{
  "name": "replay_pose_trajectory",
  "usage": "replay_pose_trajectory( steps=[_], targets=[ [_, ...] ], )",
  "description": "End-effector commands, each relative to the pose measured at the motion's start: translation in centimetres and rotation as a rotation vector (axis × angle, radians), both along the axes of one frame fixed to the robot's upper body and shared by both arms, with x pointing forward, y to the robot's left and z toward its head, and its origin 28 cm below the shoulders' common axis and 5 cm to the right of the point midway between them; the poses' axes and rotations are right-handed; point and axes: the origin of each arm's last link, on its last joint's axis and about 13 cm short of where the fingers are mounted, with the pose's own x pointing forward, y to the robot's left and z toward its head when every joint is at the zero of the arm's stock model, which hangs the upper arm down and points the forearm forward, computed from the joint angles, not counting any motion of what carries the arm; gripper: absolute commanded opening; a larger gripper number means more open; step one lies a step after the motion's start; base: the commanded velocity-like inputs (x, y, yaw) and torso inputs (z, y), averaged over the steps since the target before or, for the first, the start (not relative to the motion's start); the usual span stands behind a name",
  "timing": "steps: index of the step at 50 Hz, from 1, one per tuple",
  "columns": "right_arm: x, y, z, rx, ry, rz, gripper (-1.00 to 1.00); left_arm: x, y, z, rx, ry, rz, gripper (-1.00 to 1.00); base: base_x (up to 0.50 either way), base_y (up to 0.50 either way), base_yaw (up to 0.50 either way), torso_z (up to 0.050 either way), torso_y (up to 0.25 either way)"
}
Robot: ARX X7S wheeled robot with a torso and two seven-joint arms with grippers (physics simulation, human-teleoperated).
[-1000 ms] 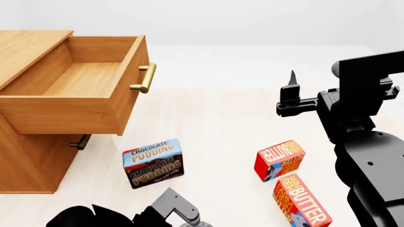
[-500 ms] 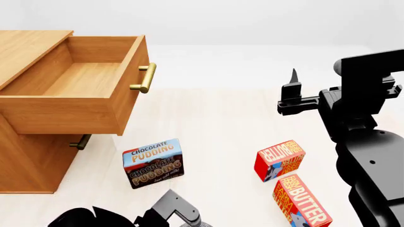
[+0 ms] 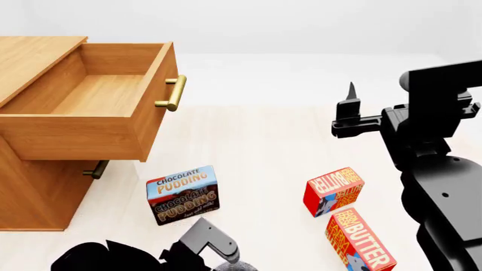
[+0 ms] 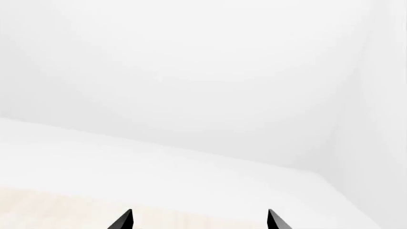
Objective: Put the bowl in the top drawer of the cabinet.
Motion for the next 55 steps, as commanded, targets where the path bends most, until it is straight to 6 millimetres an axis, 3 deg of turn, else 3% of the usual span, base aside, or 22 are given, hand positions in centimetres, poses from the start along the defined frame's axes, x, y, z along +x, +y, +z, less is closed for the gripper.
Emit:
replay_pose_trajectory(
  steps=[1,26,55],
  targets=[
    [-0.1,-0.1,-0.1,0.005,-0.002,-0.002,1.00,0.7,0.1,1.2,0.012,-0.074,0.025,-1.00,0.00,0.00,0.00,0.000,0.000],
    [-0.4,-0.2,0.5,0.011,-0.018,-0.002,1.00,1.2,-0.8,4.8,-0.018,-0.196,-0.002,-1.00,0.00,0.00,0.00,0.000,0.000],
    [-1.0,-0.5,0.9,0.033,-0.040,-0.012,1.00,3.5,-3.1,13.7,-0.063,-0.476,-0.041,-1.00,0.00,0.00,0.00,0.000,0.000]
  ],
)
